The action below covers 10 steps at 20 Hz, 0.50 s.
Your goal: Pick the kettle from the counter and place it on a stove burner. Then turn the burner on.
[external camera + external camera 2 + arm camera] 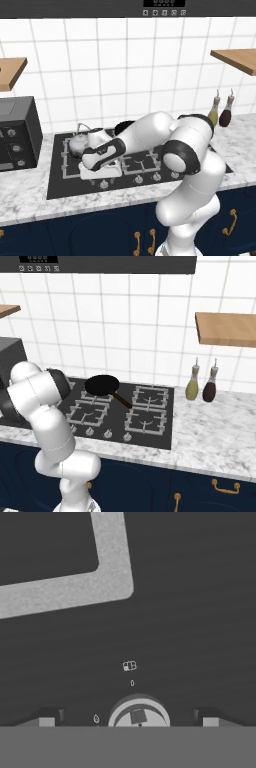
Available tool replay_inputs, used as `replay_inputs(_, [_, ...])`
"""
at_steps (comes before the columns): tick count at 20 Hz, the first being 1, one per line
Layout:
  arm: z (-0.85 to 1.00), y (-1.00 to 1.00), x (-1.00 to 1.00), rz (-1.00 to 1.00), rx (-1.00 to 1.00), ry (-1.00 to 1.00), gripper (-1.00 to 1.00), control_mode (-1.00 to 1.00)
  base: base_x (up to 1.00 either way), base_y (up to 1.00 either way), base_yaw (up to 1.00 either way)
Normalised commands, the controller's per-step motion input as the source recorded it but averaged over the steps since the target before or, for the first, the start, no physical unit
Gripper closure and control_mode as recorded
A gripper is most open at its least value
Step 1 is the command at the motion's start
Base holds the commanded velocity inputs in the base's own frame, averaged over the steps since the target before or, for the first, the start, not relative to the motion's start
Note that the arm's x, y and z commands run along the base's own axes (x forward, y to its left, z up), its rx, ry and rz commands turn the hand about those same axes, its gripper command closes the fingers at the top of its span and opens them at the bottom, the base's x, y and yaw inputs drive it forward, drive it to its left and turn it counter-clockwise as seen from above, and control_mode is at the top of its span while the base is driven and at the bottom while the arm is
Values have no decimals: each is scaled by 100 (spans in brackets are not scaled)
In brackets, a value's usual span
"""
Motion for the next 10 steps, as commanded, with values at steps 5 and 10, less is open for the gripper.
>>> replay_inputs(5, [0,0,-10,0,0,-6,-100,-100,0,0,0])
replay_inputs(10, [0,-5,-7,0,0,-3,-100,-100,0,0,0])
